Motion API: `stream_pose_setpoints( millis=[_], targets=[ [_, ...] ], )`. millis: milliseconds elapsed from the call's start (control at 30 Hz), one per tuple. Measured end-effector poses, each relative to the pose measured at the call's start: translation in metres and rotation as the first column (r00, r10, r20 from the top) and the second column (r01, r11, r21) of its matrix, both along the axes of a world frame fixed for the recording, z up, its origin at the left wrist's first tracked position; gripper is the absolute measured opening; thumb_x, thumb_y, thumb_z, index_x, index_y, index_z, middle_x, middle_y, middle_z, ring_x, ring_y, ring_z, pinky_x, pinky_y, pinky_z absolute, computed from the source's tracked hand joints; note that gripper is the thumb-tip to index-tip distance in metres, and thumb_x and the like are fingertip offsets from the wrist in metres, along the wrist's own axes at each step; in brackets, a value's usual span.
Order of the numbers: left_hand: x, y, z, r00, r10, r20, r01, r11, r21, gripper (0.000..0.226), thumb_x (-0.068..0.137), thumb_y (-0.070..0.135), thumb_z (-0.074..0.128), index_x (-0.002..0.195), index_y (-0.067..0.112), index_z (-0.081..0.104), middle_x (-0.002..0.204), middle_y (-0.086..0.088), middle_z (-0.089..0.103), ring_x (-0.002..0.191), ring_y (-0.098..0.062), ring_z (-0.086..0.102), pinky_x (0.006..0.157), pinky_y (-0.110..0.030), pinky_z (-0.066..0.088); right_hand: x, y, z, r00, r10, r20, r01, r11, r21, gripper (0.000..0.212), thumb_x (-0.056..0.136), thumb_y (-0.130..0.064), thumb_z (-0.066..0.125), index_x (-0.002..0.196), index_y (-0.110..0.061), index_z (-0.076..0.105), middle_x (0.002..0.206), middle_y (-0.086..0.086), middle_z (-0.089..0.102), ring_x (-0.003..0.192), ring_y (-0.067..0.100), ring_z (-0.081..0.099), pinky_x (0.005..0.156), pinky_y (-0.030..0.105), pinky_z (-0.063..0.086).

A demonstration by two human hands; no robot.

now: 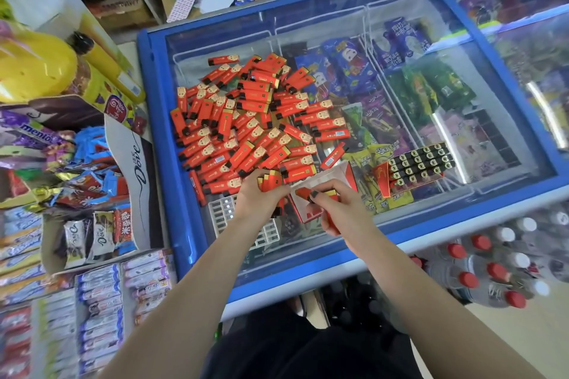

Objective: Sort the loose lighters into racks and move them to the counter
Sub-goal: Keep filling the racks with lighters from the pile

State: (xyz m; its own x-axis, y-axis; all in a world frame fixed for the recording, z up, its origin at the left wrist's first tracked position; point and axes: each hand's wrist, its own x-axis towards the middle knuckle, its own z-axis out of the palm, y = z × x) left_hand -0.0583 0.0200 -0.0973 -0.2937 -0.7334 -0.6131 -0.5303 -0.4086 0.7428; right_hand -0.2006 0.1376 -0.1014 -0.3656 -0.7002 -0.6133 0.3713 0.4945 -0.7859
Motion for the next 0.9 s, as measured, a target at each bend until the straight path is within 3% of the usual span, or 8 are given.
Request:
stream_pose_setpoints(
  millis=[167, 333, 433, 600, 767, 900],
  targets=[
    [-0.005, 0.000, -0.003, 0.999, 0.003, -0.035, -0.003, 1.000, 0.010, 0.030, 0.085, 0.026, 0.084, 0.110, 0.025, 0.067, 0.097, -0.003, 0.074, 0.083, -0.017, 0.072, 0.069, -0.029, 0.056, 0.007, -0.010, -0.005, 1.000, 0.026, -0.016, -0.025, 0.999, 0.045, 0.004, 0.101, -0.014, 0.063, 0.103, -0.010, 0.065, 0.082, 0.016, 0.076, 0.042, 0.016, 0.045, 0.040, 0.020, 0.030],
    [-0.008, -0.004, -0.005, 1.000, 0.002, -0.025, -0.002, 1.000, 0.009, 0.042, 0.082, 0.028, 0.085, 0.119, 0.023, 0.066, 0.100, -0.004, 0.075, 0.090, -0.023, 0.074, 0.081, -0.042, 0.063, 0.008, -0.015, -0.009, 0.998, -0.068, 0.011, 0.067, 0.996, 0.065, 0.004, 0.102, -0.013, 0.062, 0.103, -0.009, 0.063, 0.067, 0.005, 0.072, 0.044, 0.014, 0.048, 0.040, 0.021, 0.031],
    [-0.008, -0.006, -0.005, 1.000, 0.006, -0.030, -0.005, 1.000, 0.021, 0.047, 0.080, 0.031, 0.086, 0.122, 0.024, 0.065, 0.105, -0.004, 0.074, 0.092, -0.023, 0.074, 0.084, -0.044, 0.063, 0.011, -0.020, -0.013, 0.996, -0.083, 0.022, 0.081, 0.993, 0.081, 0.011, 0.099, -0.015, 0.067, 0.105, -0.008, 0.062, 0.078, 0.012, 0.074, 0.044, 0.014, 0.049, 0.039, 0.022, 0.033],
    [-0.009, -0.007, -0.006, 0.998, 0.018, -0.057, -0.016, 1.000, 0.026, 0.037, 0.083, 0.023, 0.085, 0.115, 0.024, 0.066, 0.102, -0.006, 0.075, 0.094, -0.025, 0.074, 0.085, -0.045, 0.063, 0.017, -0.027, -0.024, 0.993, -0.114, -0.006, 0.113, 0.971, 0.211, 0.047, 0.093, -0.037, 0.074, 0.109, 0.005, 0.062, 0.068, 0.007, 0.068, 0.042, 0.013, 0.049, 0.038, 0.022, 0.034],
    [-0.009, -0.005, -0.006, 0.997, 0.031, -0.077, -0.029, 0.999, 0.031, 0.029, 0.086, 0.018, 0.083, 0.104, 0.030, 0.064, 0.100, -0.009, 0.076, 0.092, -0.027, 0.075, 0.085, -0.046, 0.062, 0.015, -0.026, -0.027, 0.979, 0.122, -0.165, -0.057, 0.933, 0.355, 0.055, 0.092, -0.062, 0.064, 0.097, -0.008, 0.052, 0.079, 0.009, 0.063, 0.045, 0.014, 0.049, 0.036, 0.020, 0.034],
    [-0.008, -0.005, -0.009, 0.997, 0.033, -0.063, -0.032, 0.999, 0.021, 0.036, 0.085, 0.021, 0.084, 0.116, 0.021, 0.067, 0.088, -0.002, 0.075, 0.076, -0.015, 0.073, 0.081, -0.043, 0.063, 0.013, -0.026, -0.020, 0.999, 0.048, -0.009, -0.044, 0.958, 0.282, 0.057, 0.098, -0.063, 0.053, 0.099, -0.006, 0.057, 0.068, 0.006, 0.060, 0.043, 0.013, 0.047, 0.039, 0.022, 0.032]
  ],
)
